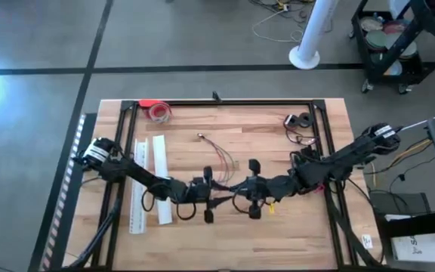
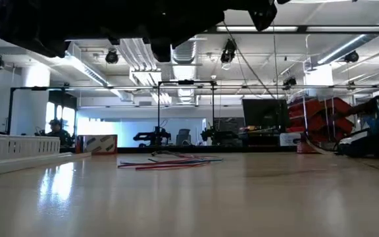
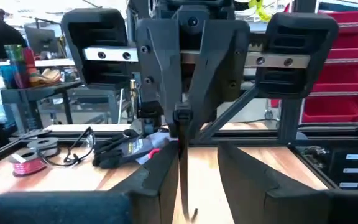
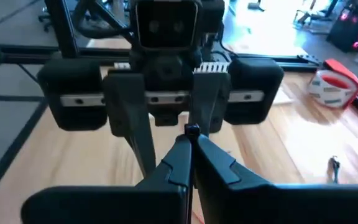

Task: Ziptie cables
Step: Wrap the black zip tie around the cables

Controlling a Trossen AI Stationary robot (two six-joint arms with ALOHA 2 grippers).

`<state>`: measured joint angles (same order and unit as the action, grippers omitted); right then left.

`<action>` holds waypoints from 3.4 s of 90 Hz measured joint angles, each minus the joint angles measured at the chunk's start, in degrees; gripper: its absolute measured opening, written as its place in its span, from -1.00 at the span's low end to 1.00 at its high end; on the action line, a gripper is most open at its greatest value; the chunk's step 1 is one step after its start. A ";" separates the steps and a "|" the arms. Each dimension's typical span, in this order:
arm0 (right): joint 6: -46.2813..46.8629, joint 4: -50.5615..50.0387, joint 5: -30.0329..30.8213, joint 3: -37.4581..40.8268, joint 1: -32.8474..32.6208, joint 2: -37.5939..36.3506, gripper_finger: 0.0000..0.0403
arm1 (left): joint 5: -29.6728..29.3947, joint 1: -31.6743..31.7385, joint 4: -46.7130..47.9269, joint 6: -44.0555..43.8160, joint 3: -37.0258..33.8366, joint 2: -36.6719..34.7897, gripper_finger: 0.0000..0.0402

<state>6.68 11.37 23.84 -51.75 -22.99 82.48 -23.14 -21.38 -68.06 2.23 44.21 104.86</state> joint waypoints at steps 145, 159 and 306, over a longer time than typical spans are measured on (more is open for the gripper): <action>0.35 2.11 -0.43 2.74 0.16 -1.47 -0.88 | -0.19 2.92 3.44 -1.20 0.00 -0.96 -1.00; 0.17 0.52 -0.86 2.59 0.03 -4.70 -0.59 | -1.00 3.06 4.41 -1.28 -0.11 -0.85 -0.99; -1.55 -4.94 4.19 3.16 -0.49 3.15 -0.76 | 4.24 3.65 14.18 0.11 -0.11 -5.97 -1.00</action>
<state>5.13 6.43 28.03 -48.60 -23.49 85.62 -18.90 -17.74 -53.88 2.34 44.10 98.89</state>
